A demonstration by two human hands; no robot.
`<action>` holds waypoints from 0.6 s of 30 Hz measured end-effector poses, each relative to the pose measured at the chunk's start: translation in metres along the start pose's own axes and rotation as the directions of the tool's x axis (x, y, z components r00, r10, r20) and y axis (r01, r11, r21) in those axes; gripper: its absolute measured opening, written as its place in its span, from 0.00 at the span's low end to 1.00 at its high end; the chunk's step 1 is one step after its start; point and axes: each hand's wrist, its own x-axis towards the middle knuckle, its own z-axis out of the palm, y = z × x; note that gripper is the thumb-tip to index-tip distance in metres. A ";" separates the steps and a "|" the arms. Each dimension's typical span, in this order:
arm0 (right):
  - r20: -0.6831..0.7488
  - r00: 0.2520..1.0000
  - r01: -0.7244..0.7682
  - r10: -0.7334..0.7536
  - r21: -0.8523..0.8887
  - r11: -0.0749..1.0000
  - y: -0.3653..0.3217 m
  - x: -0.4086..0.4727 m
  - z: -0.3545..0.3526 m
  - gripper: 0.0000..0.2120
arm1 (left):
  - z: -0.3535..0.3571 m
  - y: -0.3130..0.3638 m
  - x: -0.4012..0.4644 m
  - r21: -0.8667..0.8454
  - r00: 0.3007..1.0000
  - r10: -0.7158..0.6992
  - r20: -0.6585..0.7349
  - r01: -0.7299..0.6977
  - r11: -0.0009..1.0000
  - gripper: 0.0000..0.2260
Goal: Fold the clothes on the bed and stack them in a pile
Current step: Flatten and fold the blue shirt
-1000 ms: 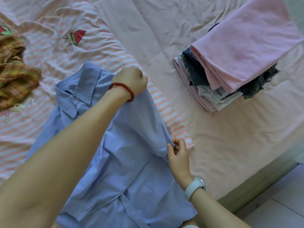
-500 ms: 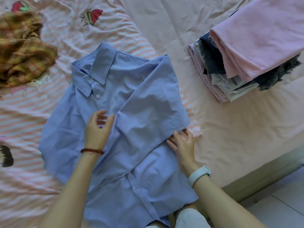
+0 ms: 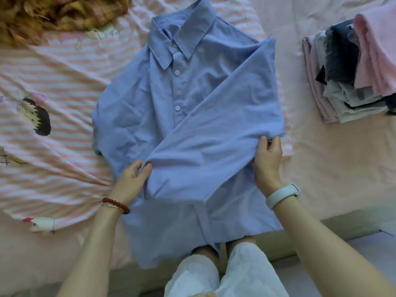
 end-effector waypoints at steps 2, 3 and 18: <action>0.033 0.999 -0.031 0.033 -0.076 0.997 0.007 -0.011 0.001 0.09 | -0.001 -0.023 -0.007 0.119 0.997 -0.061 -0.035 0.065 0.991 0.06; 0.039 0.997 -0.054 0.060 -0.138 0.989 0.011 -0.017 0.002 0.07 | 0.002 -0.032 -0.010 0.126 0.994 -0.084 -0.073 0.093 0.988 0.04; 0.943 0.327 0.917 0.064 -0.333 0.219 0.052 -0.104 0.070 0.23 | 0.010 -0.090 -0.033 0.039 0.979 -0.078 -0.190 0.087 0.995 0.13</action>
